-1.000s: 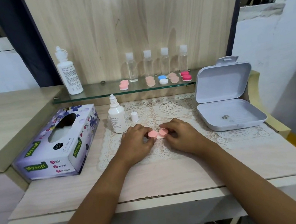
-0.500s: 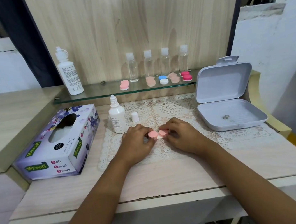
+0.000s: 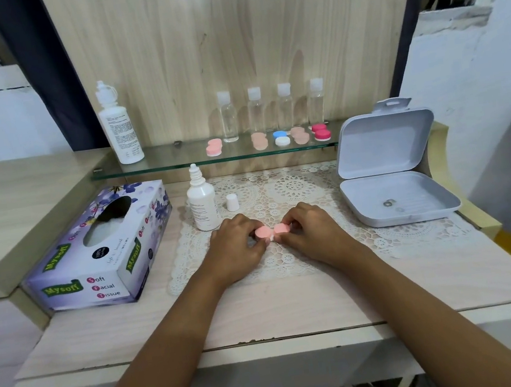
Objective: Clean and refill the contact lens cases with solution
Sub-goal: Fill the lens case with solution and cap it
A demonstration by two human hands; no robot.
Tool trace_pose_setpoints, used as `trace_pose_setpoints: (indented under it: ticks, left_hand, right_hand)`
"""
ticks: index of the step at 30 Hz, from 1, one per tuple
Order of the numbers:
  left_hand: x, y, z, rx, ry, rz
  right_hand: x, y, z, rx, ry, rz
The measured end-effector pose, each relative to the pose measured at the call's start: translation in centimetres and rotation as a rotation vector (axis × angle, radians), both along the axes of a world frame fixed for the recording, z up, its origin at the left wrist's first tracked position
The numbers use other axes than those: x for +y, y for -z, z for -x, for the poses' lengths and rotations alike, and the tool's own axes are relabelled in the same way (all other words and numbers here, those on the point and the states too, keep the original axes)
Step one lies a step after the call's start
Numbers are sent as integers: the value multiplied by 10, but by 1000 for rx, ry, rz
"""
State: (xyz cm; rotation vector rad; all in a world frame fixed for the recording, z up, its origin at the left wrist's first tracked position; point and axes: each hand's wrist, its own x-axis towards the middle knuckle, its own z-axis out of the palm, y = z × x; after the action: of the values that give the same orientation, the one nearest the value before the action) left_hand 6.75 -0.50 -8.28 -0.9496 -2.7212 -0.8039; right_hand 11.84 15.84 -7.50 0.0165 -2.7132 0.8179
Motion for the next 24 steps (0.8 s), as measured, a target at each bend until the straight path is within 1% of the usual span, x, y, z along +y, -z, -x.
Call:
trace_pose_setpoints:
  ticks: [6, 13, 20, 24]
  left_hand:
    - [0, 0, 0, -3, -4, 6]
    - [0, 0, 0, -12, -9, 3]
    - [-2, 0, 1, -16, 17, -68]
    - [-2, 1, 1, -7, 20, -78]
  right_hand:
    - [-1, 3, 1, 13, 33, 15]
    - [0, 7, -3, 27, -40, 0]
    - [-2, 7, -1, 16, -33, -5]
    - [-2, 7, -3, 8, -28, 8]
